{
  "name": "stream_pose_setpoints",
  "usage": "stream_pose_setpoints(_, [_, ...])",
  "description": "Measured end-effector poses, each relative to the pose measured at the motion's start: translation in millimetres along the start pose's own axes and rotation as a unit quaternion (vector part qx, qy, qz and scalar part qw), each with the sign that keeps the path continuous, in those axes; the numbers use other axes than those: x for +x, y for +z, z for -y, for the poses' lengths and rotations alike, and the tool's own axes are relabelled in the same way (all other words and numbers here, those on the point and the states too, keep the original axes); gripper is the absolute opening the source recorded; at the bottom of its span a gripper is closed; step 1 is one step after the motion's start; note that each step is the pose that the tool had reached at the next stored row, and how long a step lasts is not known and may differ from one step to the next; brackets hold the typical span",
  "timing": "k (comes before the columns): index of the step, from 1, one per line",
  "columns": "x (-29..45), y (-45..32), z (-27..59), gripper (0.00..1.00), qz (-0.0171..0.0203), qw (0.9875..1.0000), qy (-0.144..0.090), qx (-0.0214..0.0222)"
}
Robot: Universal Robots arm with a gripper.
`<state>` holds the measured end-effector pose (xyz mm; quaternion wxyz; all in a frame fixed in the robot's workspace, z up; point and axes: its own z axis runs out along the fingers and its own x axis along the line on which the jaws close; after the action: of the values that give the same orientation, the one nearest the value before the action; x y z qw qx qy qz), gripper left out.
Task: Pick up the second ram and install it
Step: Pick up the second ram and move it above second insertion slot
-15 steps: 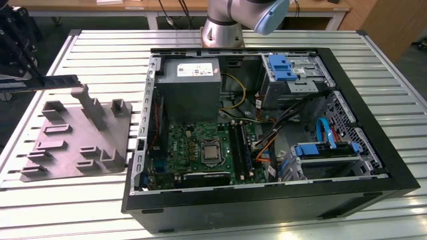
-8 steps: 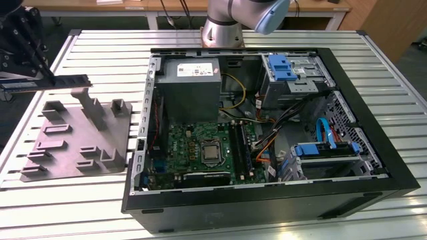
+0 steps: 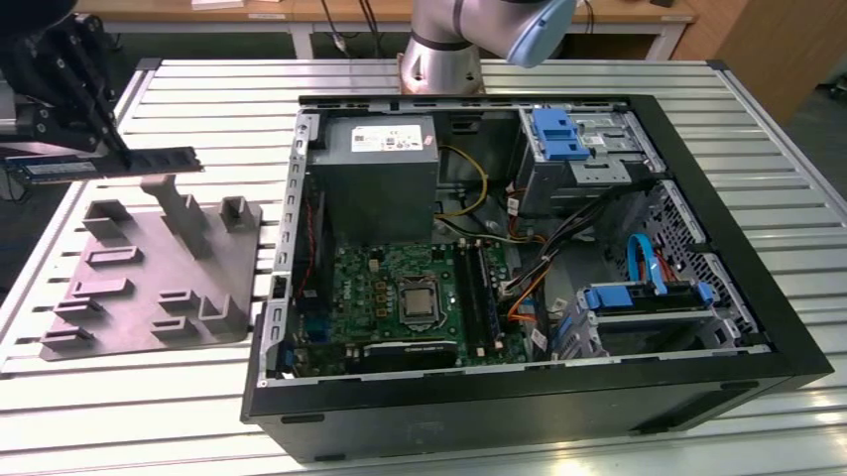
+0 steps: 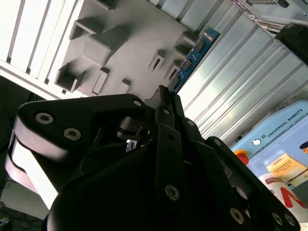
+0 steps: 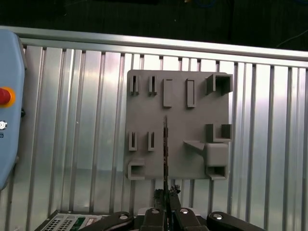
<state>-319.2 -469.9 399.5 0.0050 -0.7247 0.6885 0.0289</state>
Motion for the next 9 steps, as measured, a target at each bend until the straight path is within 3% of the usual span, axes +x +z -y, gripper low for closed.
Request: stream_pose_setpoints(9, [1.1,-0.8,21.1,0.14,0.0,1.0,0.0,0.0])
